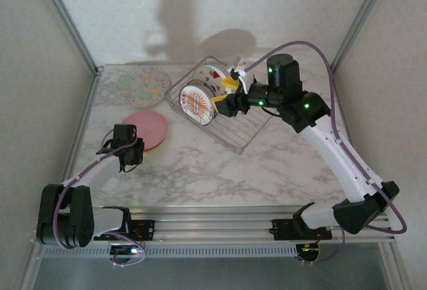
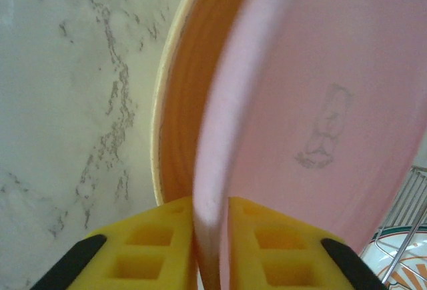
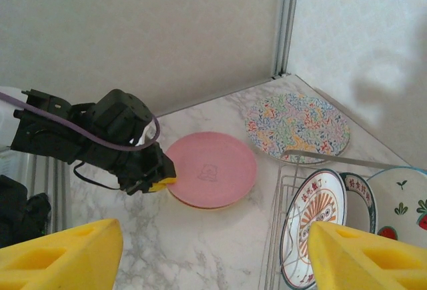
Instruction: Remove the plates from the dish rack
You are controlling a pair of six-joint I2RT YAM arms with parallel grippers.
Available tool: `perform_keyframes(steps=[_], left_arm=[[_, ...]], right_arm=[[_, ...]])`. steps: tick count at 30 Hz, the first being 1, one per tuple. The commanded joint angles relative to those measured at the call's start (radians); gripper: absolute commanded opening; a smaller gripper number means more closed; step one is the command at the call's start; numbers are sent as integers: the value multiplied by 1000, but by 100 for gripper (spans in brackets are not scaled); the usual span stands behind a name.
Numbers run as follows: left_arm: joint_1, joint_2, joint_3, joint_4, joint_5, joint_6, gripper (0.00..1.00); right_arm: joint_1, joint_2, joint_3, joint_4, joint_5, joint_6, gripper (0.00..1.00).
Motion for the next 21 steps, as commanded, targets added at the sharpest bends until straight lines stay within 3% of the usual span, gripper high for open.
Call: perform_keyframes(steps=[1, 5, 14, 21], left_arm=[[9, -5, -6, 19, 2, -7, 24], [9, -20, -3, 7, 8, -10, 31], [2, -107, 21, -67, 0, -27, 48], [-9, -220, 41, -137, -7, -72, 57]], right_arm=[[12, 5, 24, 8, 13, 16, 74], [11, 12, 27, 15, 88, 27, 74], [3, 77, 71, 20, 387, 61, 72], [-61, 185, 77, 77, 371, 111, 71]])
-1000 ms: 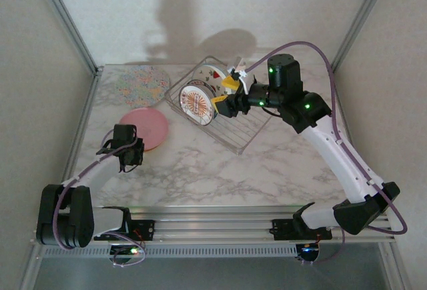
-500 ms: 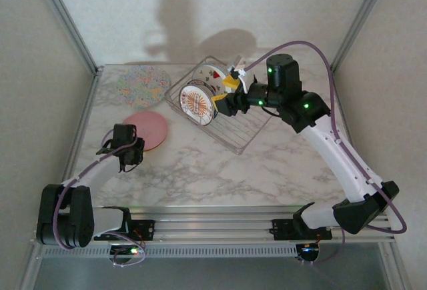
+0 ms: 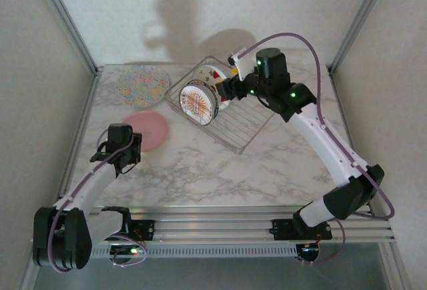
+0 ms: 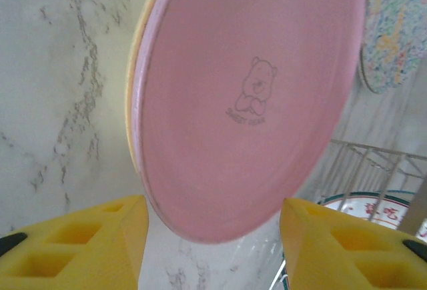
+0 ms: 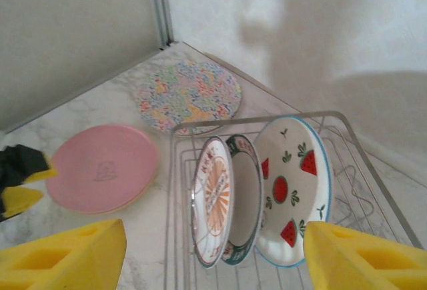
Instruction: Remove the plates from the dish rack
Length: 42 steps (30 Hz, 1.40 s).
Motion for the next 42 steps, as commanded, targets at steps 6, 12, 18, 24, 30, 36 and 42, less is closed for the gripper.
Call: perform_keyframes(steps=[6, 12, 18, 24, 30, 36, 42], left_arm=[[-27, -63, 176, -120, -49, 31, 57], [-70, 15, 338, -21, -13, 197, 58], [-166, 148, 546, 49, 34, 401, 57], [-242, 218, 632, 118, 84, 492, 57], [-298, 256, 695, 152, 117, 588, 57], [-342, 278, 744, 125, 115, 650, 57], [-343, 259, 721, 132, 111, 640, 57]], right_arm=[[-129, 188, 64, 72, -150, 86, 72], [-174, 355, 162, 39, -221, 83, 71], [-204, 485, 263, 4, -233, 82, 70], [-212, 586, 323, -18, -245, 69, 66], [-212, 640, 336, -7, -303, 67, 58], [-211, 684, 344, -1, -342, 67, 56], [-209, 723, 370, 11, -362, 76, 53]])
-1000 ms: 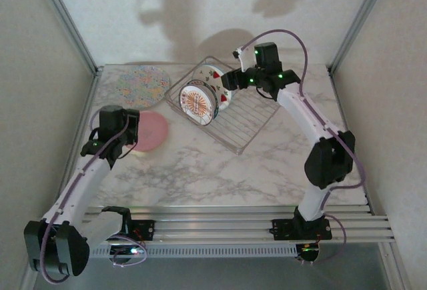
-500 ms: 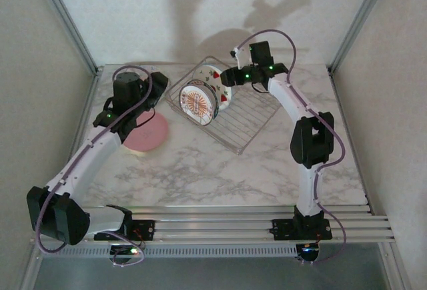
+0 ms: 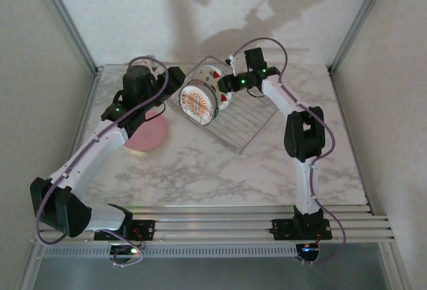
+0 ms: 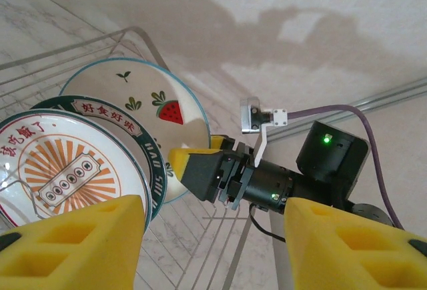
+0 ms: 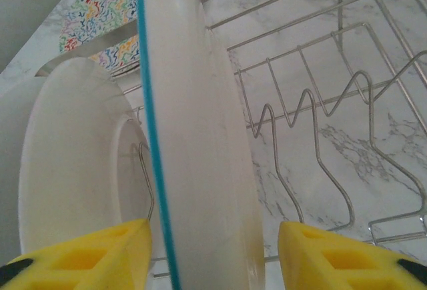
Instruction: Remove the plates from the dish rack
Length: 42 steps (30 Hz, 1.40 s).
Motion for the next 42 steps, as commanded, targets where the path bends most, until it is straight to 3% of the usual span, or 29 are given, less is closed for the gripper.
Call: perform_keyframes(steps=[1, 15, 30, 42], left_arm=[[-5, -18, 3, 17, 5, 26, 57], [-5, -37, -18, 17, 1, 23, 56], [-6, -42, -34, 28, 15, 18, 56], [-16, -15, -13, 51, 24, 8, 57]], right_arm=[[0, 29, 52, 5, -41, 8, 53], [17, 31, 76, -6, -45, -19, 29], [31, -105, 97, -17, 89, -133, 5], [17, -235, 91, -7, 218, -207, 0]])
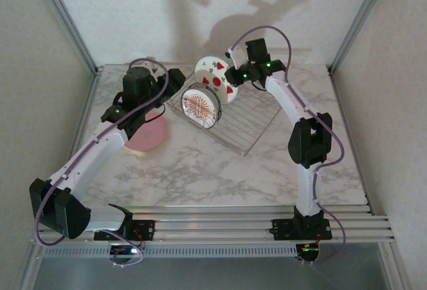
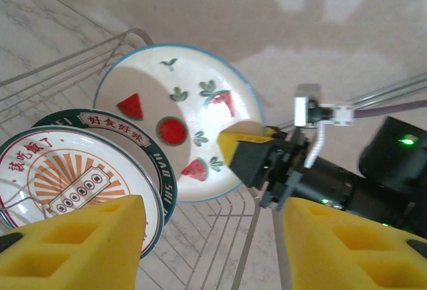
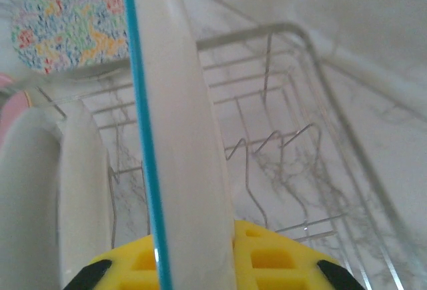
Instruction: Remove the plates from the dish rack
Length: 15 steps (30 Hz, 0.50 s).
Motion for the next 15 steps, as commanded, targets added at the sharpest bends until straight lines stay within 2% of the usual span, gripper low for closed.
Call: perform_keyframes(steps=[1, 11, 15], left_arm=[[-13, 0, 10, 47, 19, 1, 57], [-41, 66, 62, 67, 38, -15, 57], [-62, 115, 91, 89, 64, -38, 58]], right_arm=[[-11, -101, 45, 81, -3, -15, 0], [-69, -256, -93, 209, 54, 76, 0], [-109, -325, -127, 214, 49, 169, 0]])
